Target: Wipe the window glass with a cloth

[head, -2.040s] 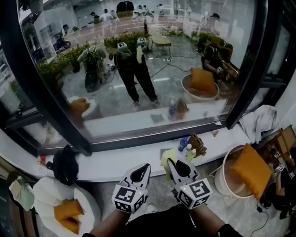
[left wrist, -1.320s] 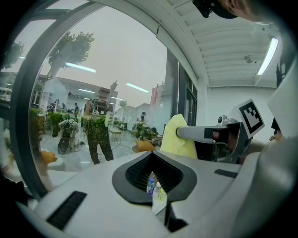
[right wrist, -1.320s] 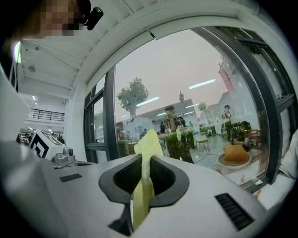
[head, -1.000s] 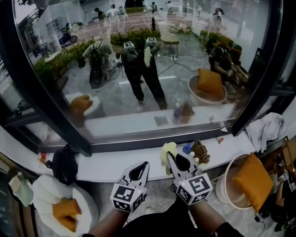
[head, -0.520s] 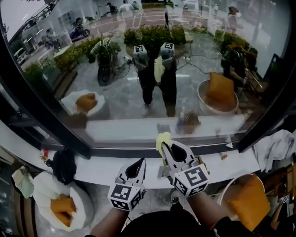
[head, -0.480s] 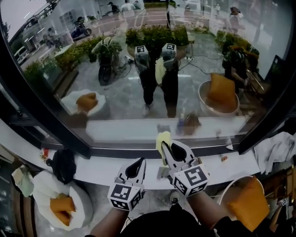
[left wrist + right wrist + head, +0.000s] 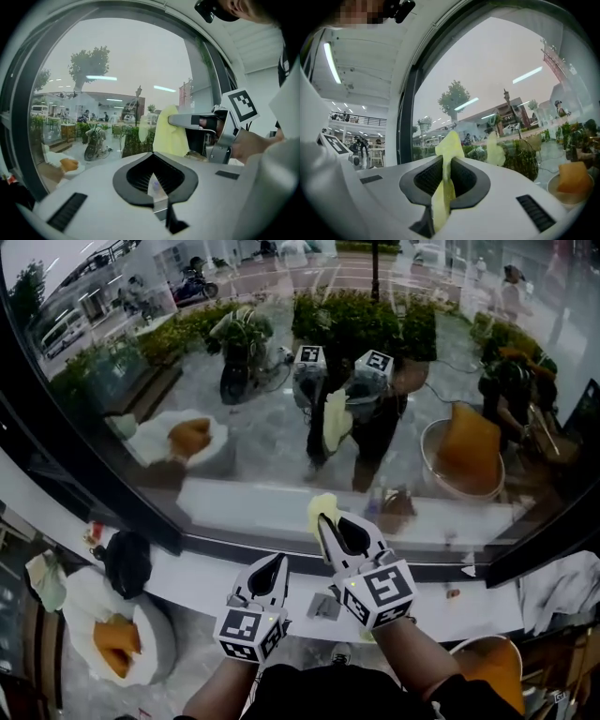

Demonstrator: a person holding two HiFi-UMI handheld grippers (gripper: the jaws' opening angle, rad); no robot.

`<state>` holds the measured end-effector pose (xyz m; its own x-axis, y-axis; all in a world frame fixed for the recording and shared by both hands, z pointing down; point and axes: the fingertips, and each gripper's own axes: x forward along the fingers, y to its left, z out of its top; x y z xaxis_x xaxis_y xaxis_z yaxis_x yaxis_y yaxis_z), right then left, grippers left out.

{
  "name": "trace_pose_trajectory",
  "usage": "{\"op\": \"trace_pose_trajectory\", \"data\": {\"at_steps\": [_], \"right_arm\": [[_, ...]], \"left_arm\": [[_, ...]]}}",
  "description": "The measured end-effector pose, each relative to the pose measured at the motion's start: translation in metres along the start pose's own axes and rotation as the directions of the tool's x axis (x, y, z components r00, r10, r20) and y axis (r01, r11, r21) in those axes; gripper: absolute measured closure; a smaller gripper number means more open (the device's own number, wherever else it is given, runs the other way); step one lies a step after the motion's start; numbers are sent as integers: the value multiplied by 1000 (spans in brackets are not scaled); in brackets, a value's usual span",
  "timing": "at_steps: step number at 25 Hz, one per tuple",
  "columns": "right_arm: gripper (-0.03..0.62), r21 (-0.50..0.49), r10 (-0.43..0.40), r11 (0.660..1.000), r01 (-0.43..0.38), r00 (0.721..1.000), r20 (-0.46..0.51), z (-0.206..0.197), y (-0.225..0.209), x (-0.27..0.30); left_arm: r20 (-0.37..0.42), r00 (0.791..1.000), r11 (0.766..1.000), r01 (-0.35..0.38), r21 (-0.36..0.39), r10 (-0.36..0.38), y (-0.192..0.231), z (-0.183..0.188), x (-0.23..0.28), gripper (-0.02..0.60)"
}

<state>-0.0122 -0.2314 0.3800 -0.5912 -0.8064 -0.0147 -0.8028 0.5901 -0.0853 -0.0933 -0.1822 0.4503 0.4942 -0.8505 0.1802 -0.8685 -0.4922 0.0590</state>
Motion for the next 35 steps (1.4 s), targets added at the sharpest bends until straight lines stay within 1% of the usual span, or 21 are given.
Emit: {"op": "trace_pose_trajectory", "data": {"at_steps": [5,8,10,13,17,21,24,29,32,35], "right_arm": [[540,-2,7,1000,-7,1000,-2,2,-15,32],[540,0,-6,1000,6,1000,-4,2,-20,54],[540,-3,-23,1000,23,1000,-8,2,-24,69],[540,-4,-64,998,64,998,-14,-1,-28,91],[540,-16,-119,993,119,993,-8,0,-24,126],[540,-52,-167,985,167,986,-2,0,-20,141],[540,-80,-200,976,200,980,13,2,-24,139],[540,-66,-247,967,248,969,22,2,-27,139],[540,-65,-266,961,267,964,22,1,-31,139],[540,-77,-275,958,275,961,21,1,-31,139]], "left_arm": [[-1,1000,1000,-24,-4,24,16,3,19,574],[4,1000,1000,-20,10,20,32,11,31,574],[8,1000,1000,-16,3,16,44,18,39,574],[-7,1000,1000,22,2,-22,64,12,49,574],[-4,997,996,79,33,-79,99,16,56,574],[-2,996,996,94,6,-94,122,24,66,574],[-4,992,992,127,4,-127,125,26,77,574],[-3,978,977,209,32,-209,124,24,84,574],[-2,968,967,251,47,-251,121,22,87,574],[0,961,960,276,56,-276,120,21,85,574]]}}
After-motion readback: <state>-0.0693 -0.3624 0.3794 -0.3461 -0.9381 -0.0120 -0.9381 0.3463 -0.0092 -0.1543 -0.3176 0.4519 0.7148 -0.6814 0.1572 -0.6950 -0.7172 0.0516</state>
